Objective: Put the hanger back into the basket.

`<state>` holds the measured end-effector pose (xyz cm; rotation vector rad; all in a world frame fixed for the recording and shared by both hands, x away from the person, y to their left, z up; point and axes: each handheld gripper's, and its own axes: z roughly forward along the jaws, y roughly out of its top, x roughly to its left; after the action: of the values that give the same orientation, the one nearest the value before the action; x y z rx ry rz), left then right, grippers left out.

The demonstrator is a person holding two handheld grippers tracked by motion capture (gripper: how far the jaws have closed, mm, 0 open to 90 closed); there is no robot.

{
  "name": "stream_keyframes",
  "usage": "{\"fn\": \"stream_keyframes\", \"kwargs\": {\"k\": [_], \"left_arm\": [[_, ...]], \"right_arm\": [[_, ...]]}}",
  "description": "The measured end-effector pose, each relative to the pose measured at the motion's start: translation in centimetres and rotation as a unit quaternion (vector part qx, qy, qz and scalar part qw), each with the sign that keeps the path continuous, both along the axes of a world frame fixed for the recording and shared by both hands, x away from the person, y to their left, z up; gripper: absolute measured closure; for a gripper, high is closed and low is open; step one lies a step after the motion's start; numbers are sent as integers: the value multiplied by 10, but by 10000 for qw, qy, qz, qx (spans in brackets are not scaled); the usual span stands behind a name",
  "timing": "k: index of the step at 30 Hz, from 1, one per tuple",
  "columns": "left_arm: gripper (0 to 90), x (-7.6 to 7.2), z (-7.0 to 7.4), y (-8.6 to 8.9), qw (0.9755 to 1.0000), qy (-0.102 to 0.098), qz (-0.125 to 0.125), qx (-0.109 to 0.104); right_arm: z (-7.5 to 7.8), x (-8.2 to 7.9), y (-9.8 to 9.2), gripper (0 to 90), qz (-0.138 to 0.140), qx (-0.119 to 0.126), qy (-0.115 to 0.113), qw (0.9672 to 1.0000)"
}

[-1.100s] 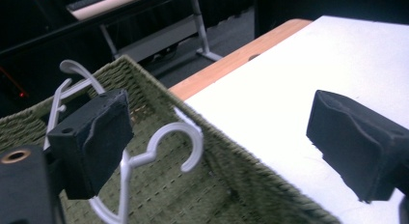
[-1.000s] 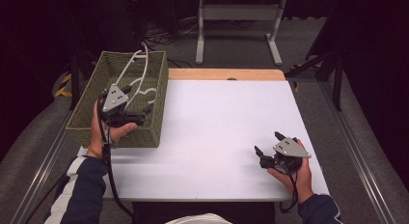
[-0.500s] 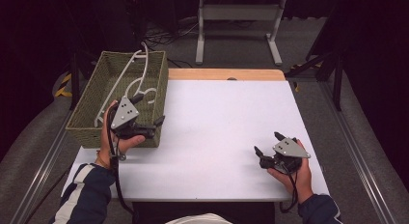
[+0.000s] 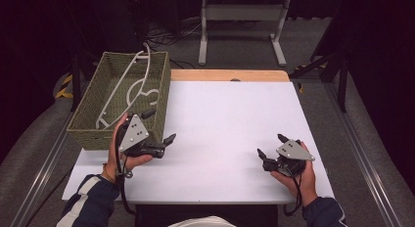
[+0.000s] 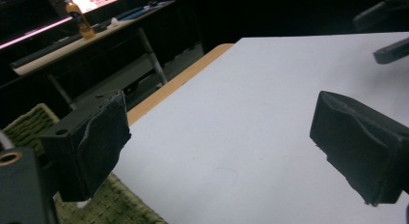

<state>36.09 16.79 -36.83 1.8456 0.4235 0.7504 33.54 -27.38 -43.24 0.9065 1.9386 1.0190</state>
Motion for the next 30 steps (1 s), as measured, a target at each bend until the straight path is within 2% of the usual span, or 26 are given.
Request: {"fn": "stream_keyframes", "kwargs": {"k": [6, 16, 19, 22, 24, 27, 30], "left_arm": [[79, -7, -10, -1, 9999, 81, -67, 75], [79, -11, -29, 3, 9995, 265, -61, 183], [79, -13, -36, 6, 9992, 308, -37, 266], [79, -15, -41, 9, 9990, 405, -15, 211], [76, -16, -42, 12, 9990, 353, 4, 288], [72, -19, -46, 18, 9987, 479, -6, 199], [66, -20, -54, 23, 9983, 511, 52, 266]], "right_arm": [[2, -2, 3, 163, 78, 19, -47, 10000], [2, -5, 8, 162, 166, 6, -83, 9998], [3, -6, 9, 160, 204, 22, -98, 9997], [4, -7, 12, 159, 253, 15, -102, 9996], [4, -8, 14, 158, 282, -13, -117, 9995], [3, -10, 19, 152, 355, -57, -139, 9993], [4, -11, 22, 145, 395, -81, -155, 9991]]}}
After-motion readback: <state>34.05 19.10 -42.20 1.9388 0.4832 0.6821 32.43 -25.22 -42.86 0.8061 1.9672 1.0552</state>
